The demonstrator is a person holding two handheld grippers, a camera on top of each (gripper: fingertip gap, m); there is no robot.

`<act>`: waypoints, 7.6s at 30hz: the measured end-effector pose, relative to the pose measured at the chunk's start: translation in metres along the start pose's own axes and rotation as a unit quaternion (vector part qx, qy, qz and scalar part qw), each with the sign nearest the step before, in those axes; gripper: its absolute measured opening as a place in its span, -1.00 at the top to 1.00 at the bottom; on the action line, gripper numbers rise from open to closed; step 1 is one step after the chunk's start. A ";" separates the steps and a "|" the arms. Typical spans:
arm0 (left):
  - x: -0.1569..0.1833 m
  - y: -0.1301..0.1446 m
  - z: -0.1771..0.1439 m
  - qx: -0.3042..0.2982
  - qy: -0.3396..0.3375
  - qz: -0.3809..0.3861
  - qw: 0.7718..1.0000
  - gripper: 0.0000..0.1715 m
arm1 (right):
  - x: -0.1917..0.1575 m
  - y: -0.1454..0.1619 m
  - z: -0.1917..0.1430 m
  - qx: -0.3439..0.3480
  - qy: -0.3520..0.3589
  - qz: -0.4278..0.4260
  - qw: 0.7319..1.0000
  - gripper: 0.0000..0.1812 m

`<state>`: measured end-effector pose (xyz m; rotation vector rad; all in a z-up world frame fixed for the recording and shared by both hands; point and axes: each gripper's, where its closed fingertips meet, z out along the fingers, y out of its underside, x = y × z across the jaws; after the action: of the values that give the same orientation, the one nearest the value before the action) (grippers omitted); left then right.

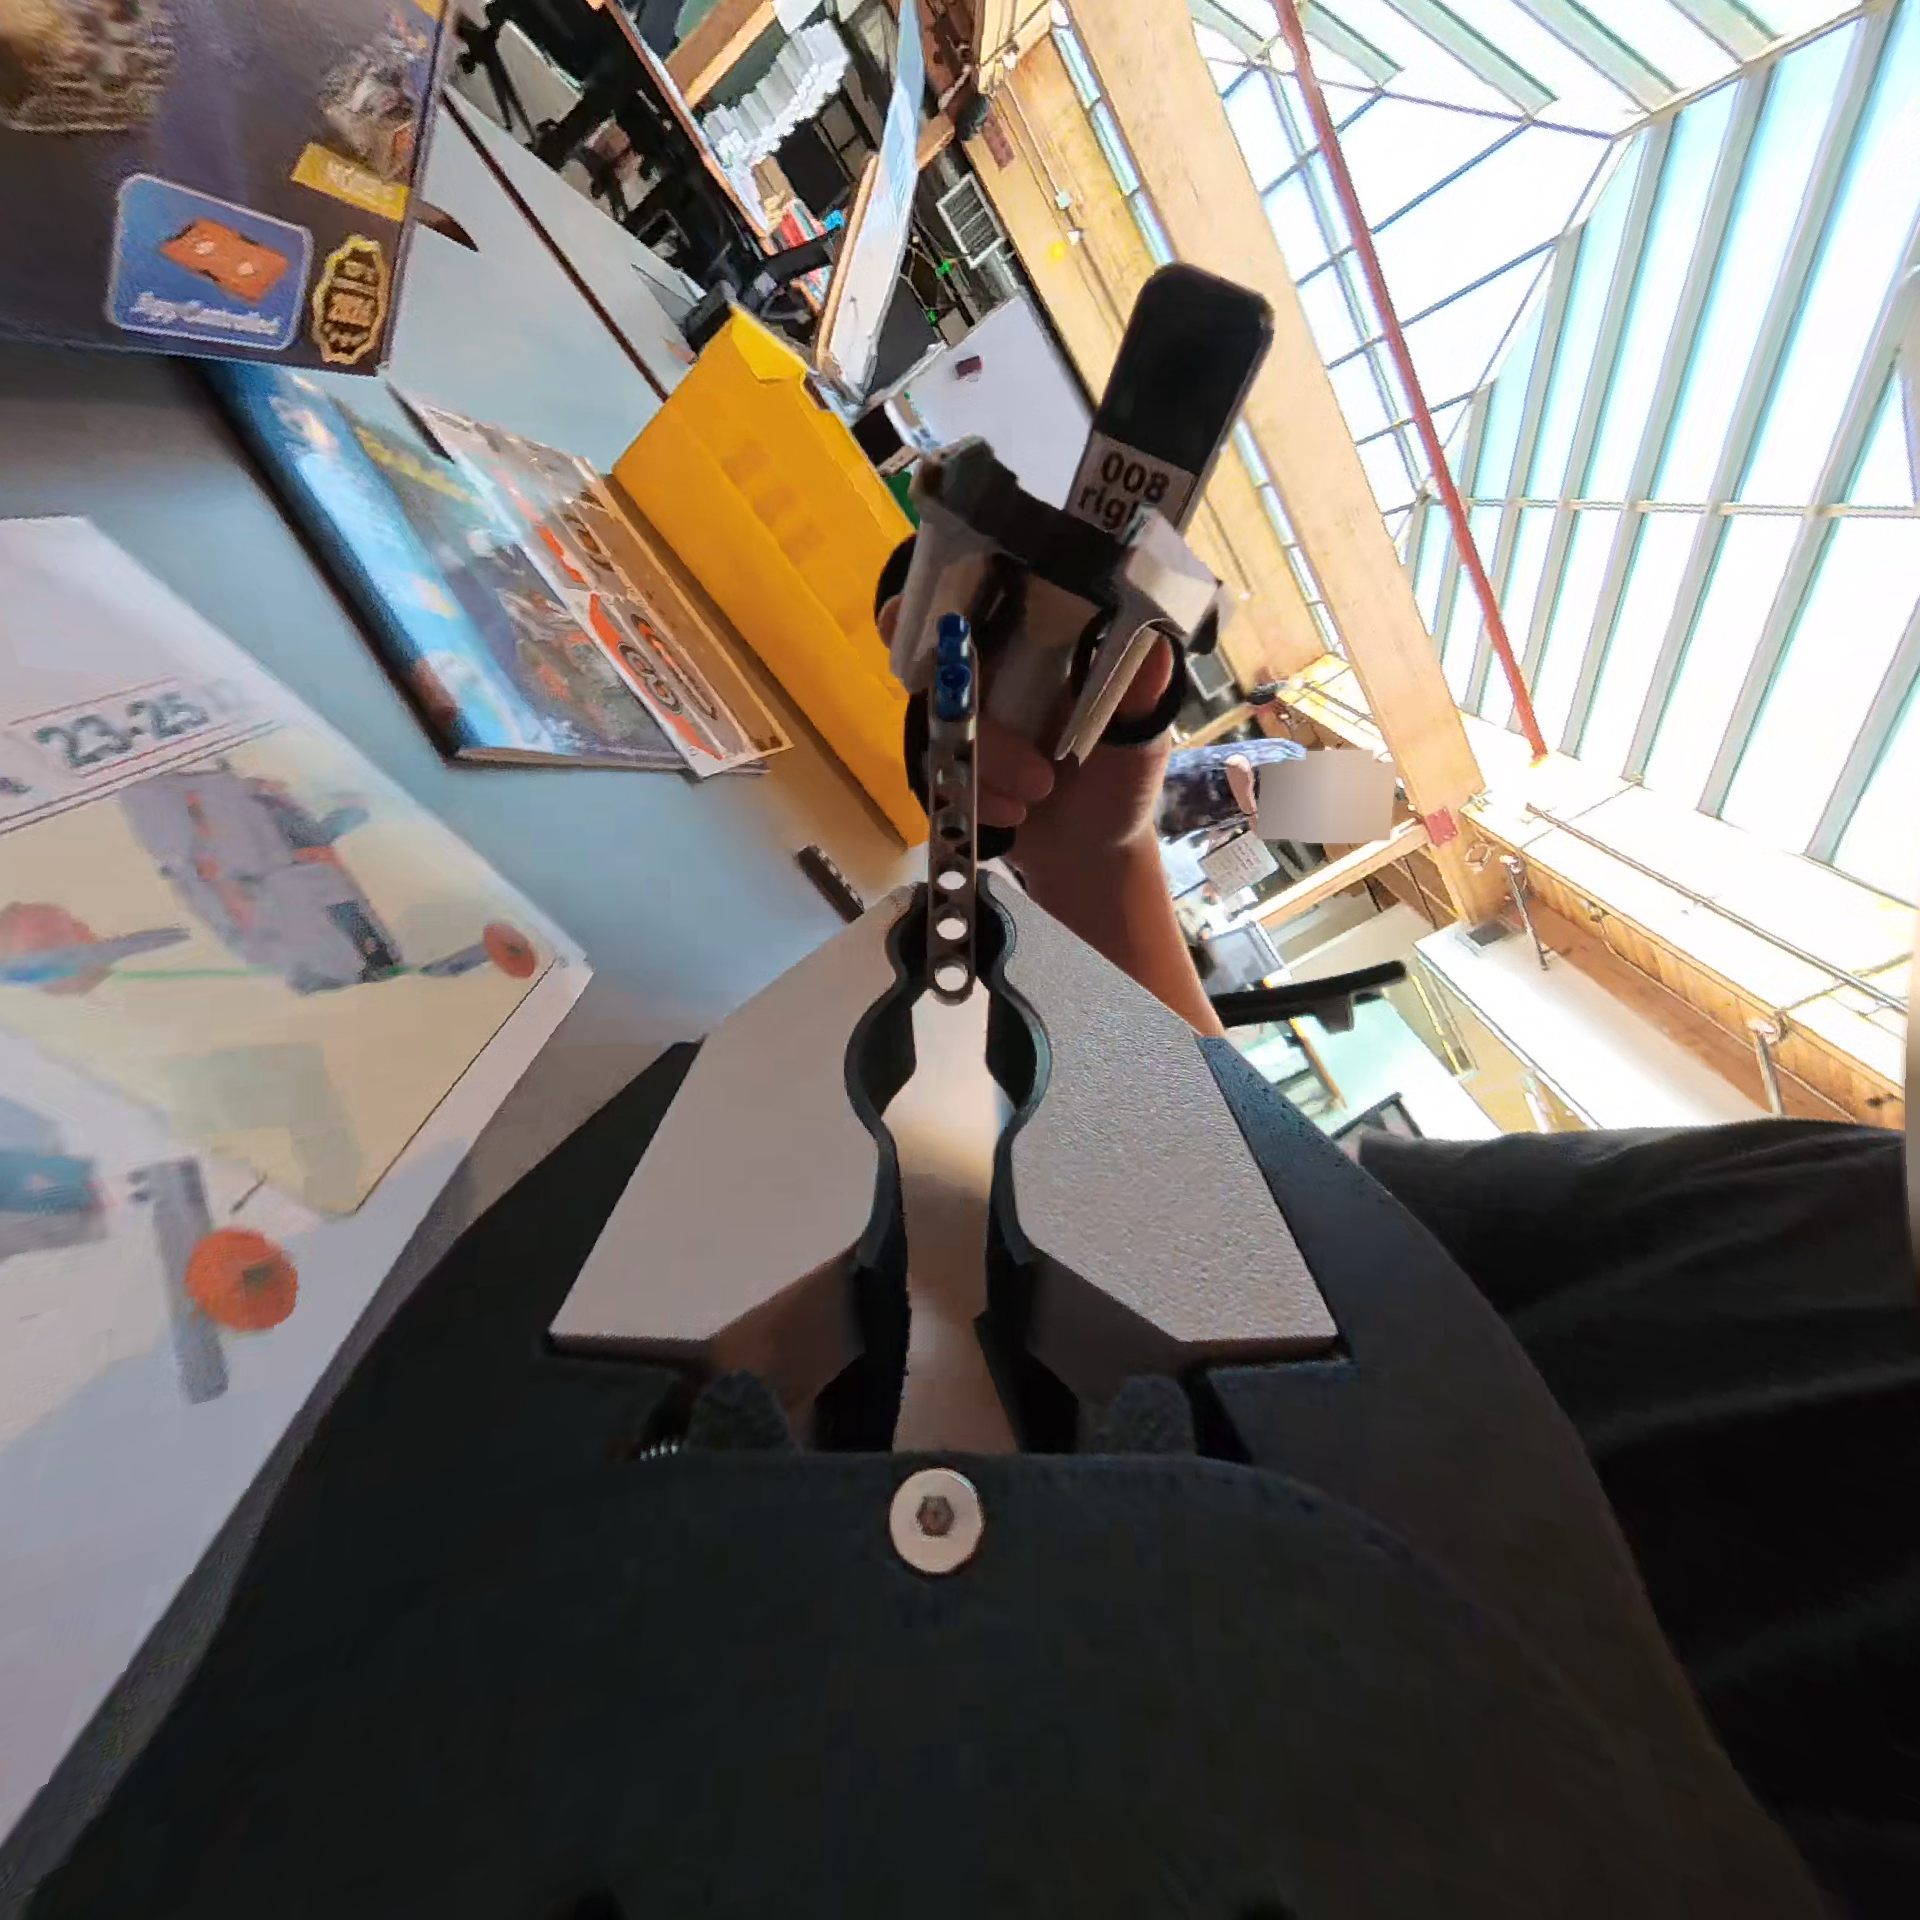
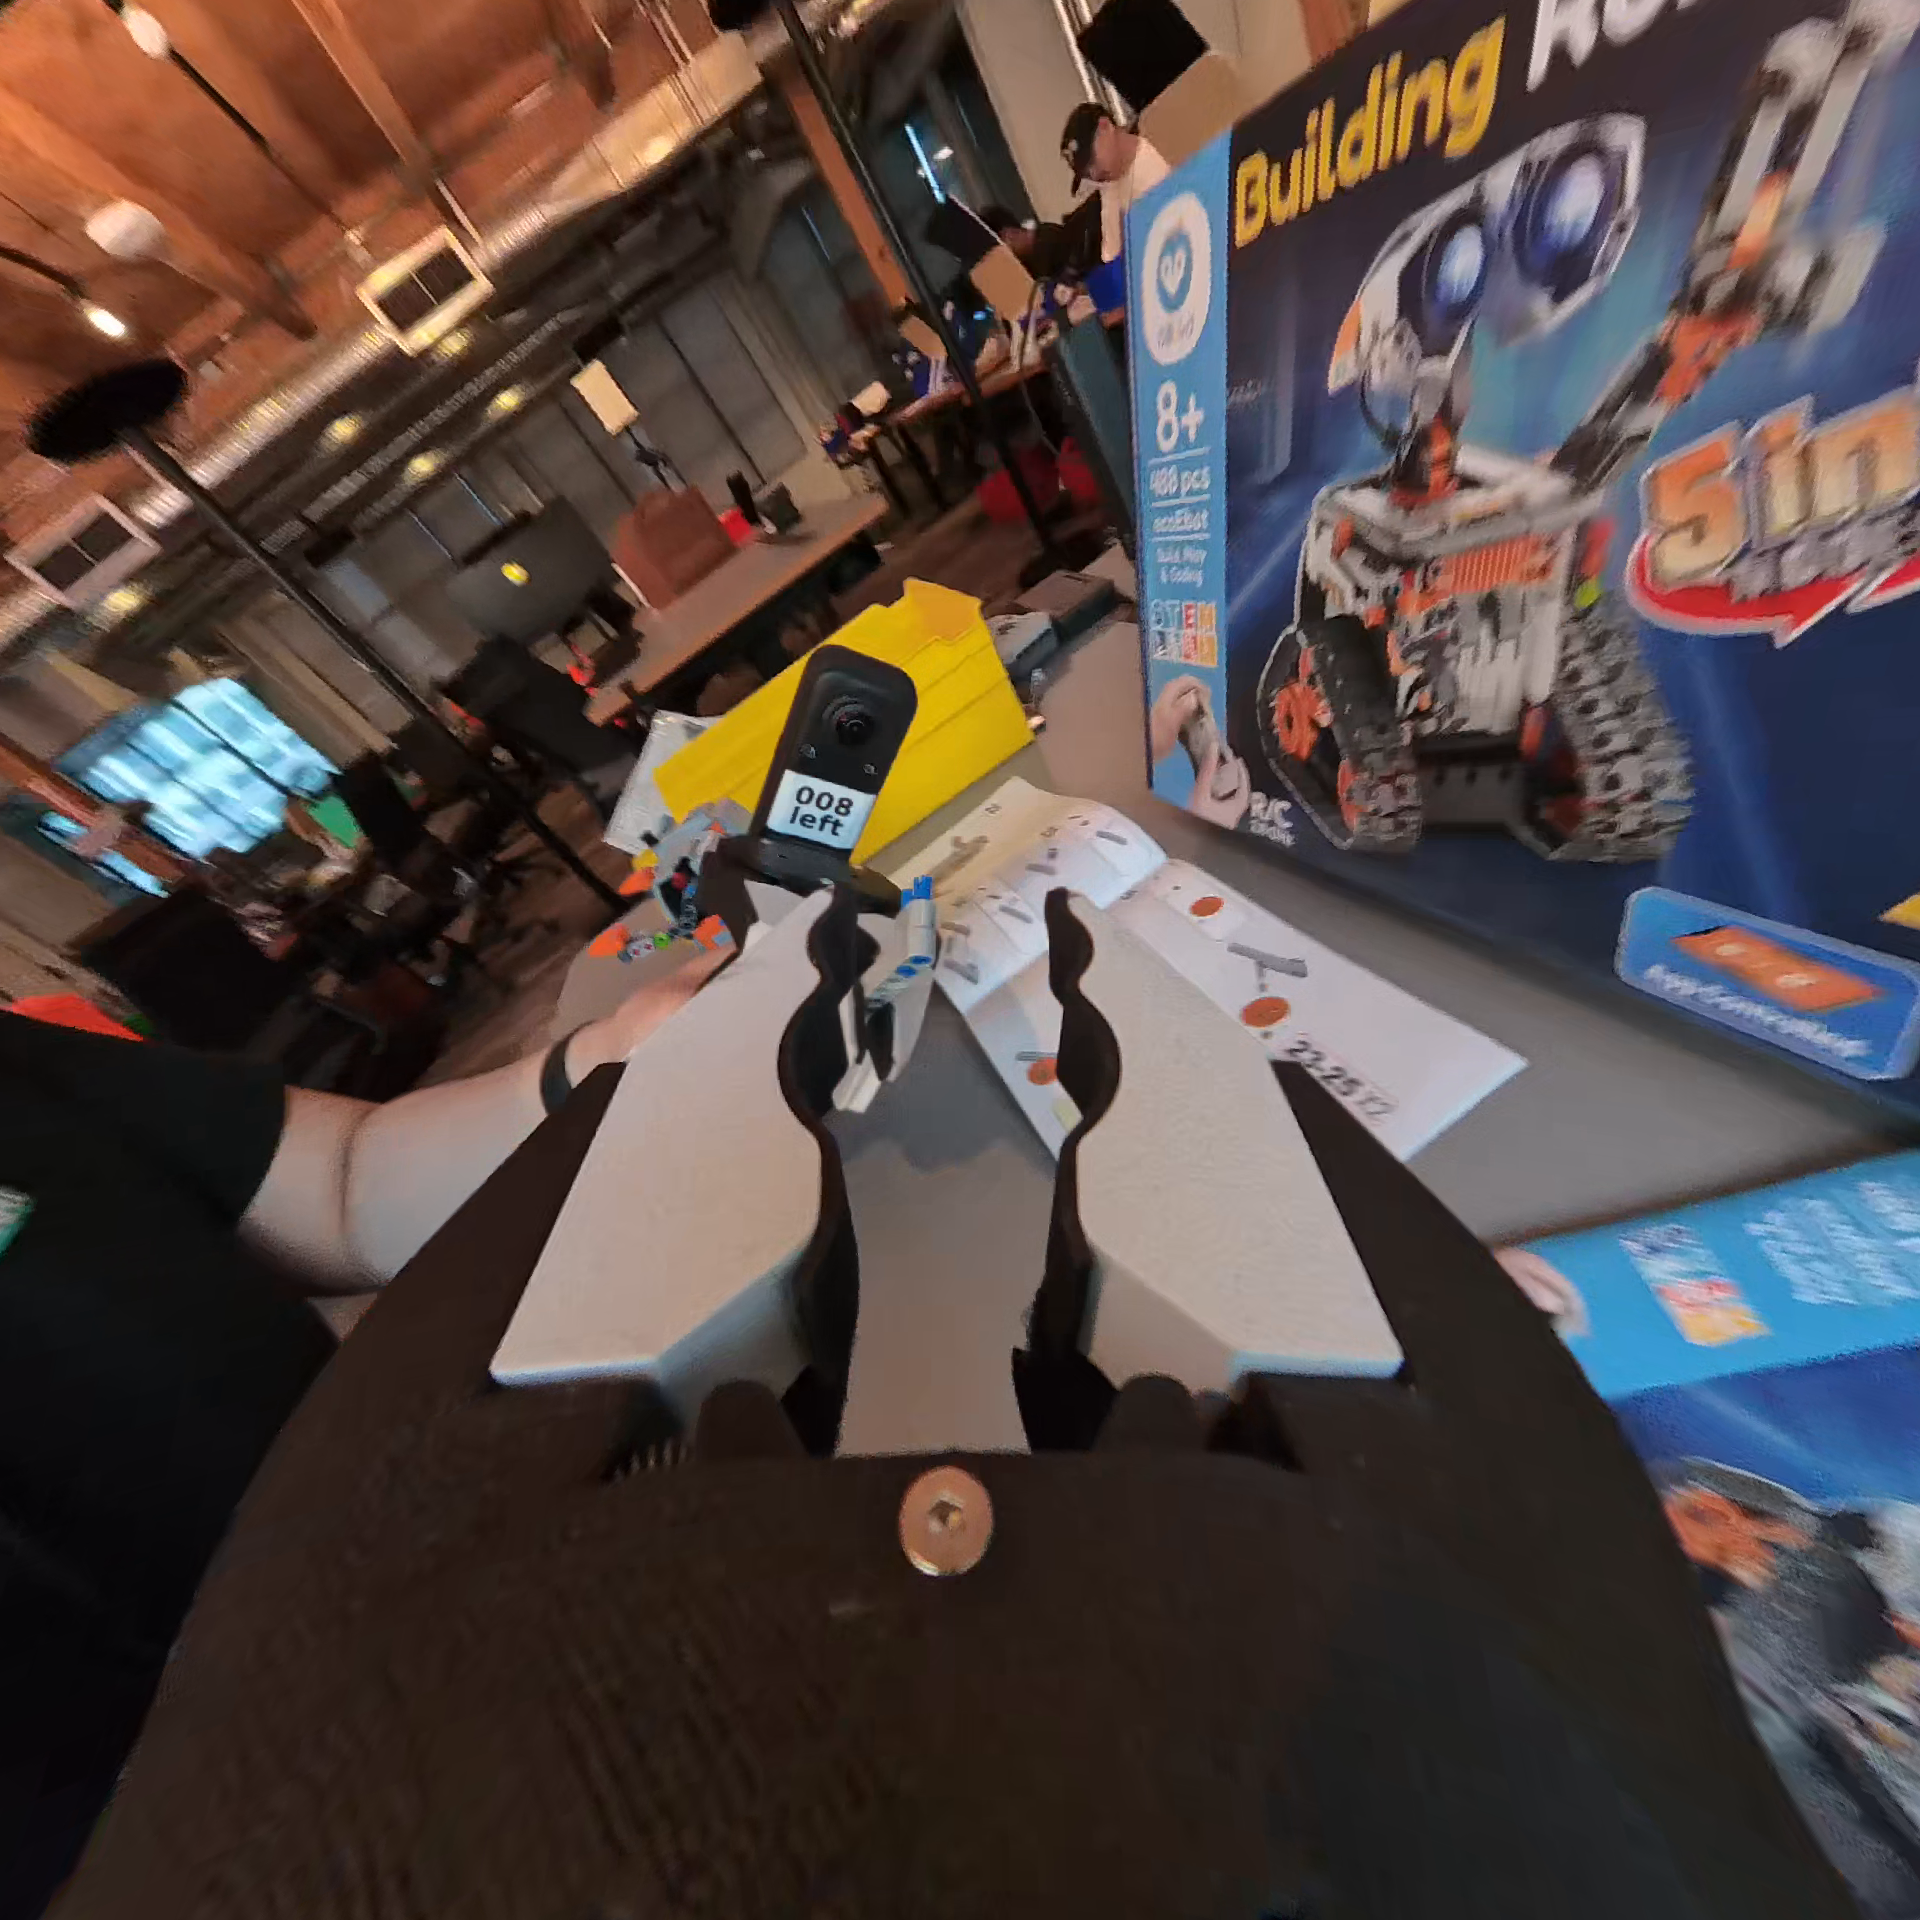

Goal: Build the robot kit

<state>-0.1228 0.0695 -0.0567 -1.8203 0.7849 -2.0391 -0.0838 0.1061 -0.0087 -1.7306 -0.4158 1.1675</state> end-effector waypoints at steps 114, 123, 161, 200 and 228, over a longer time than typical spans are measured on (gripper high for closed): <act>-0.042 -0.006 -0.029 0.095 -0.214 0.060 0.970 0.81 | 0.025 0.040 0.035 0.059 -0.074 0.170 0.981 0.94; -0.034 -0.007 -0.024 0.100 -0.181 0.055 0.977 0.78 | 0.022 0.041 0.036 0.056 -0.084 0.176 0.979 0.94; -0.049 -0.006 -0.031 0.069 -0.242 0.089 0.964 0.75 | 0.041 0.063 0.042 0.013 -0.025 0.265 0.964 0.94; -0.057 0.001 -0.026 0.004 -0.318 0.200 0.927 0.72 | 0.027 0.070 0.052 -0.015 -0.051 0.289 0.956 0.94; -0.048 -0.001 -0.029 0.023 -0.272 0.146 0.951 0.91 | 0.013 0.056 0.056 0.030 -0.075 0.254 0.964 0.83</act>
<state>-0.1440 0.1031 -0.0967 -1.9625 0.7717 -1.2702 -0.1375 0.1191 -0.0670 -1.7527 -0.0156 1.6660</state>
